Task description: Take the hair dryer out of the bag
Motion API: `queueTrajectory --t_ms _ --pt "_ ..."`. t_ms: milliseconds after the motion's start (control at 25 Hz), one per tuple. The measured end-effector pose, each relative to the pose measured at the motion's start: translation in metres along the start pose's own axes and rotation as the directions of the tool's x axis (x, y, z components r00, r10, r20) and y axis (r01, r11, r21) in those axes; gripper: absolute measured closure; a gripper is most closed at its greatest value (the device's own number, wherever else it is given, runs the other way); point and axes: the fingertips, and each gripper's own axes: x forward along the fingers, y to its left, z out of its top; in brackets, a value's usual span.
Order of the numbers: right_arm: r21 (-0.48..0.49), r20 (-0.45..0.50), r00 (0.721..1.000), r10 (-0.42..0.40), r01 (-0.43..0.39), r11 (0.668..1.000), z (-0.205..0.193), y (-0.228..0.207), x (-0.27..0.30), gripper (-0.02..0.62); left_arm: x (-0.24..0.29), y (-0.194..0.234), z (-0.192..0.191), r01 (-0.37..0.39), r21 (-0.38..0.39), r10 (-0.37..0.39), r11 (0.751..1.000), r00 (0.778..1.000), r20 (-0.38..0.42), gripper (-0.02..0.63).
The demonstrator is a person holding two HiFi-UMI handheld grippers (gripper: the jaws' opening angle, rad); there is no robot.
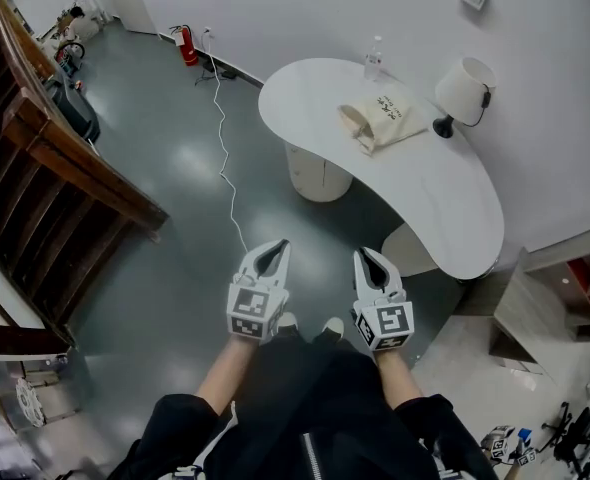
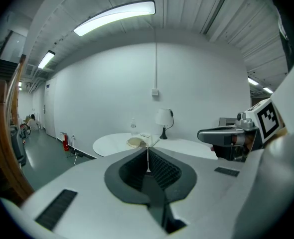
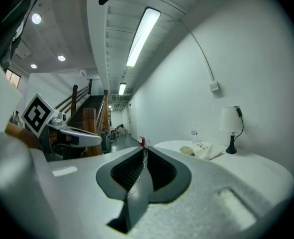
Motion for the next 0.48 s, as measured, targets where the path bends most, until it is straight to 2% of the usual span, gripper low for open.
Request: queueTrajectory --t_ms 240,480 --pt "0.008 0.006 1.0 -0.011 0.011 1.0 0.003 -0.014 -0.008 0.583 0.015 -0.015 0.0 0.018 0.014 -0.017 1.0 1.0 -0.012 0.592" --pt "0.007 0.011 1.0 -0.02 0.02 1.0 0.002 -0.046 -0.024 0.583 0.034 -0.043 0.001 0.019 0.015 -0.018 1.0 1.0 -0.024 0.592"
